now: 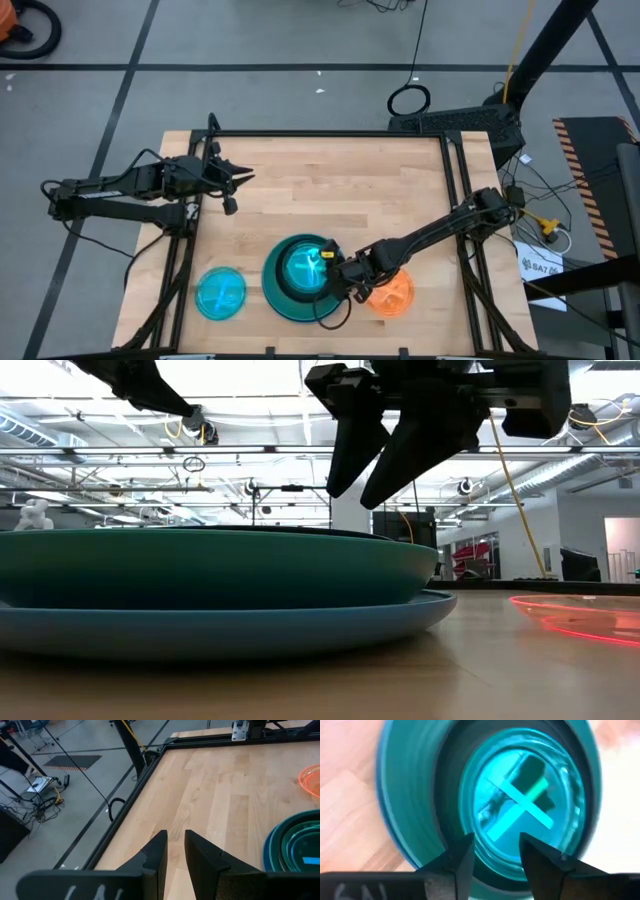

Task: Stack plastic plates
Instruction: Stack the light blue plate on top of the light blue plate

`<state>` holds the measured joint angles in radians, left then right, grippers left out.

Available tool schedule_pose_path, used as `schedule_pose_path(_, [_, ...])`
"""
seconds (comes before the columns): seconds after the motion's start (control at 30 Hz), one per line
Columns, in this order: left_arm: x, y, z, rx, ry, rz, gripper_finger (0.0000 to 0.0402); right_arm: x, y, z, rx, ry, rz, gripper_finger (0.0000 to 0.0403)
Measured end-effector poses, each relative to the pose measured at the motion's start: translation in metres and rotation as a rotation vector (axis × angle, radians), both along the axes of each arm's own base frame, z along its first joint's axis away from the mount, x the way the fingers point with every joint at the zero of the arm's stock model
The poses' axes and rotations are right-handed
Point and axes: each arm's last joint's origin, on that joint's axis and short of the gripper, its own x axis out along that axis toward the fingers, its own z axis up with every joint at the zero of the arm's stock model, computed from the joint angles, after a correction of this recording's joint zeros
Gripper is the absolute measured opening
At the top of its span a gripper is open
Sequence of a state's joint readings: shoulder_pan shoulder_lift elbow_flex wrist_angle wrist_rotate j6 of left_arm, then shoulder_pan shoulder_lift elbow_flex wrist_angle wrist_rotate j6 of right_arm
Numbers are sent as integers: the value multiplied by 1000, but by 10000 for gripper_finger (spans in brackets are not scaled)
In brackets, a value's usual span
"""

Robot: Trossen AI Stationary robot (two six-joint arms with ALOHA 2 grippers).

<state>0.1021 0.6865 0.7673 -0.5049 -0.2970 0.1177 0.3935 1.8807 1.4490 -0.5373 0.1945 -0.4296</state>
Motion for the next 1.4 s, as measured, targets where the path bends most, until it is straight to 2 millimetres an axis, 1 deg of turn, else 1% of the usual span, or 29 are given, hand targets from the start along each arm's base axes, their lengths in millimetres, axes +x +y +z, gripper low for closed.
schedule_pose_path(0.17, [0,0,0,-10,-5,5,74,-4,-5,10,-53,-45,-119,144])
schedule_pose_path(0.3, [0,0,0,-21,-10,10,74,-8,-8,19,-88,-74,-161,138])
schedule_pose_path(0.4, [0,0,0,-37,-16,18,74,-9,-11,21,-103,-103,-257,133])
schedule_pose_path(0.67, [0,0,0,-95,-42,45,74,-20,-39,19,-161,32,-414,116])
schedule_pose_path(0.87, [0,0,-1,-156,-61,74,74,-30,-57,26,-197,115,-469,96])
schedule_pose_path(0.97, [-1,0,-6,-207,-26,101,74,-35,-66,32,-203,129,-489,86])
schedule_pose_path(1.07, [-1,0,-12,-259,21,135,74,-41,-74,36,-192,108,-498,77])
schedule_pose_path(1.23, [5,0,-24,-334,103,196,74,-57,-85,32,-148,18,-493,63])
schedule_pose_path(1.4, [13,-1,-34,-378,178,231,74,-70,-89,20,28,-98,-431,55])
